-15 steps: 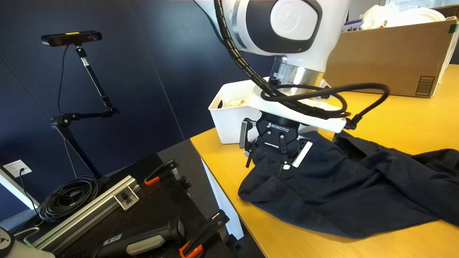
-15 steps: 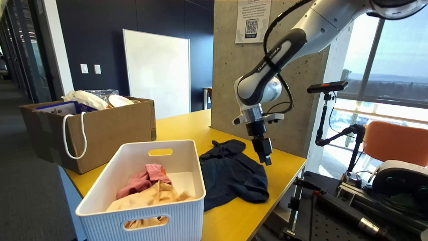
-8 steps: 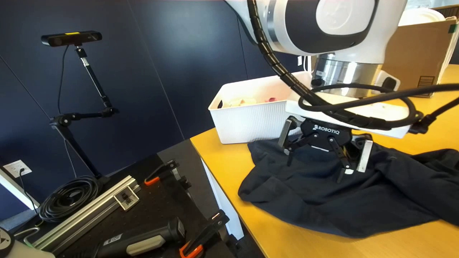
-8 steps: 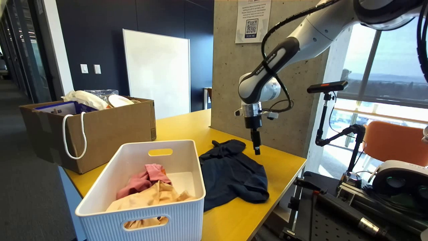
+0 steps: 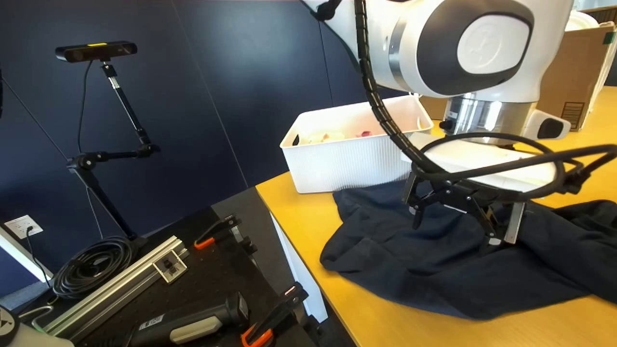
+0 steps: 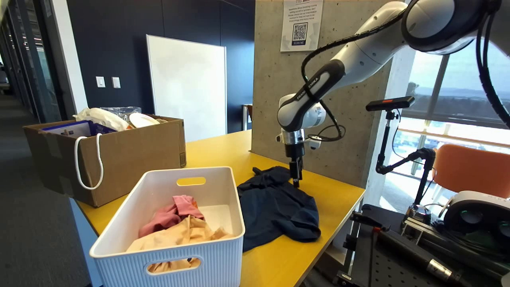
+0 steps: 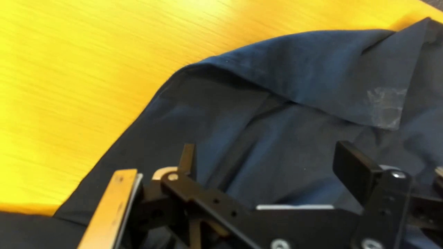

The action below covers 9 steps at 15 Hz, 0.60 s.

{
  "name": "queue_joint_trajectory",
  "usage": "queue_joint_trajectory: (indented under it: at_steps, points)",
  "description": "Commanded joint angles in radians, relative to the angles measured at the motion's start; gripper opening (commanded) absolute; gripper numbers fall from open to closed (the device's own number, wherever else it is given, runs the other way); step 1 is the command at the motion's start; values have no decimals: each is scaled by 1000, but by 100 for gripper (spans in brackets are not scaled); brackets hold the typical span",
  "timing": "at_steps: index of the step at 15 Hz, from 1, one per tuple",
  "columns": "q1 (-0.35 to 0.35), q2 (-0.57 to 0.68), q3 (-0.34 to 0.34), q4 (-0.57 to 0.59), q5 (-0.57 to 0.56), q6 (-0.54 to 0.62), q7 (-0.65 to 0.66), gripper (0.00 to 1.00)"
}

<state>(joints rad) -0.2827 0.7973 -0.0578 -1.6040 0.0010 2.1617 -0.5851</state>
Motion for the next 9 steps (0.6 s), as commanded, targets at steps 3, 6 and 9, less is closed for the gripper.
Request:
queue_joint_trajectory:
  at_steps: [3, 6, 9]
  points:
    - [70, 69, -4, 26, -82, 31, 139, 100]
    - [93, 107, -5, 42, -111, 32, 193, 100]
    - [100, 152, 3, 51, -118, 73, 223, 100]
